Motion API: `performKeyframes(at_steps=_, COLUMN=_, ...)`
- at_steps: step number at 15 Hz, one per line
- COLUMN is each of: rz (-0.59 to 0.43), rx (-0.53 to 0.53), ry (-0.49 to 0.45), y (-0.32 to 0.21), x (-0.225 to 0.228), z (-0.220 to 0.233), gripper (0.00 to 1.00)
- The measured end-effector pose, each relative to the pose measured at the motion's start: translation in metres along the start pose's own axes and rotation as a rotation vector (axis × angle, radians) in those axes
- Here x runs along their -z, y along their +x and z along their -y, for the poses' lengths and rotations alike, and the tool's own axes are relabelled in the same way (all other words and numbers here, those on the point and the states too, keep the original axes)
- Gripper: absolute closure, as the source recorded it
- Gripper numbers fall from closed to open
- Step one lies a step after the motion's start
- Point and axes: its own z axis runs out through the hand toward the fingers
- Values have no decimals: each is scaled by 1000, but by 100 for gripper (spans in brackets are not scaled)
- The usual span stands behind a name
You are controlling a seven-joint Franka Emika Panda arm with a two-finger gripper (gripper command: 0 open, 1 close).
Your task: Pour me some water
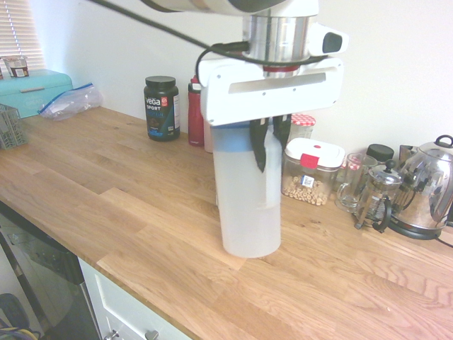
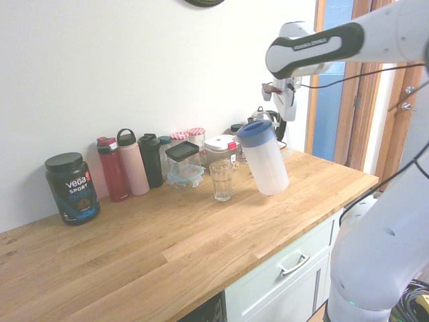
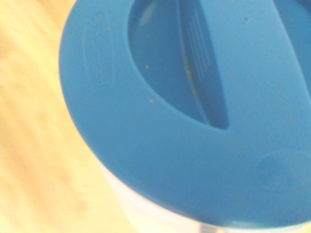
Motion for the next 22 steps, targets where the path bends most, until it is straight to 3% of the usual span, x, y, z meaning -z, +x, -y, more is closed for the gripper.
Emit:
performKeyframes(at_steps=4, rz=68, rx=107, ry=-133, y=38, x=-4, z=-1, gripper=100)
performKeyframes(at_steps=12, rz=128, rx=253, ry=-357, y=56, x=-16, z=39, gripper=100)
performKeyframes(at_steps=17, rz=132, rx=306, ry=-536, y=68, x=-27, z=85, gripper=100)
performKeyframes(at_steps=22, rz=137, rx=342, ry=-656, y=77, x=-30, z=115, gripper=100)
